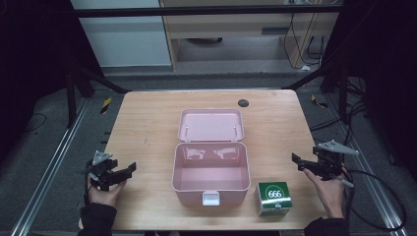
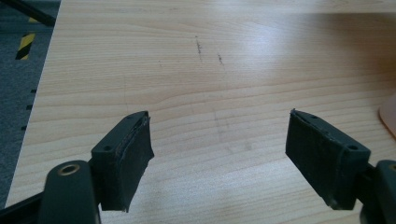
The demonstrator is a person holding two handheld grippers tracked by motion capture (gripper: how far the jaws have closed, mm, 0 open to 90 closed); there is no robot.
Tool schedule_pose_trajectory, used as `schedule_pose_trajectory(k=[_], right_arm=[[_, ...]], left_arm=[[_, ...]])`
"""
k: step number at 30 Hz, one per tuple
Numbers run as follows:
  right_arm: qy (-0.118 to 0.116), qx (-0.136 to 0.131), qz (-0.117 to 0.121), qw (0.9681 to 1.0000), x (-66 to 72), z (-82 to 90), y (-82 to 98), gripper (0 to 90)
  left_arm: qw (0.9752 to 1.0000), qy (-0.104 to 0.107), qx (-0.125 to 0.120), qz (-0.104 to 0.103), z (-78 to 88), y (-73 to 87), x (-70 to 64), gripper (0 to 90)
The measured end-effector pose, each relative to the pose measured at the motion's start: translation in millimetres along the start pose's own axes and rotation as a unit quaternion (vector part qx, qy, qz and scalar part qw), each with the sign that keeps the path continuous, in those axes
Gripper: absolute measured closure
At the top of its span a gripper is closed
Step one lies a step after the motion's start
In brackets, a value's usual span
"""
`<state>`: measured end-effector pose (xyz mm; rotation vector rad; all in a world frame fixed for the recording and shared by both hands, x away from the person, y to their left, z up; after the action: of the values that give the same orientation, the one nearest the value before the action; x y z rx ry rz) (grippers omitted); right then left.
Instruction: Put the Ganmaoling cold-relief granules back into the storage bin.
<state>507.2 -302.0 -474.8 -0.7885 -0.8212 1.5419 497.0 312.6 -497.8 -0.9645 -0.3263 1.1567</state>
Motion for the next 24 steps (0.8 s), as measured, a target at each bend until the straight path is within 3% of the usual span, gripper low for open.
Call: schedule_pose_trajectory(k=[8, 11, 13, 15, 16, 18, 19, 20, 21, 22, 24], right_arm=[[-0.020, -0.017, 0.041, 0.9988, -2.3, 18.1, -20.6, 17.2], [-0.037, -0.030, 0.080, 0.9957, 1.4, 32.0, -36.5, 18.2], [-0.042, -0.030, 0.087, 0.9949, 2.6, 34.1, -38.9, 18.3], [-0.055, -0.024, 0.118, 0.9912, 8.2, 41.3, -46.9, 18.4], [-0.055, -0.024, 0.118, 0.9912, 8.2, 41.3, -46.9, 18.4], [-0.071, -0.014, 0.146, 0.9866, 16.1, 47.3, -53.0, 18.5], [-0.071, -0.014, 0.146, 0.9866, 16.1, 47.3, -53.0, 18.5], [-0.083, -0.006, 0.166, 0.9826, 22.7, 51.2, -56.5, 18.5], [-0.083, -0.006, 0.166, 0.9826, 22.7, 51.2, -56.5, 18.5], [-0.093, 0.000, 0.188, 0.9778, 28.3, 54.5, -59.2, 18.5], [-0.101, 0.004, 0.205, 0.9735, 33.2, 57.2, -61.4, 18.4]], left_arm=[[0.9999, 0.015, 0.005, -0.002, 6.2, 1.2, 0.6, 23.9], [0.9998, 0.017, 0.008, -0.003, 6.0, 3.0, 1.3, 24.8], [0.9998, 0.016, 0.010, -0.004, 5.7, 4.3, 1.3, 25.2], [0.9998, 0.012, 0.012, -0.006, 4.8, 5.3, 1.6, 25.3], [0.9998, 0.011, 0.014, -0.007, 4.4, 5.7, 1.7, 25.3], [0.9998, 0.011, 0.016, -0.008, 3.5, 6.5, 1.5, 25.6], [0.9997, 0.009, 0.018, -0.010, 3.0, 7.0, 1.6, 25.6], [0.9996, 0.008, 0.023, -0.013, 1.8, 8.2, 1.2, 25.6], [0.9996, 0.008, 0.023, -0.013, 1.8, 8.2, 1.2, 25.6], [0.9995, 0.008, 0.026, -0.016, 0.5, 9.2, 0.5, 25.8], [0.9994, 0.008, 0.028, -0.017, -0.1, 9.5, 0.2, 25.9]])
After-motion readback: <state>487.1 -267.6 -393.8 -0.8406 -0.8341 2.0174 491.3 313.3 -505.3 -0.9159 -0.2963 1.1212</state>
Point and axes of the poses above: each handheld gripper's, and its own axes: z roughly backward along the jaws, y roughly out of its underside, x roughly to its left, the point moved 6 cm from there along -z, roughly forward along the jaws, and after that the axes turned 13 degrees about y, right-handed, at the moved point
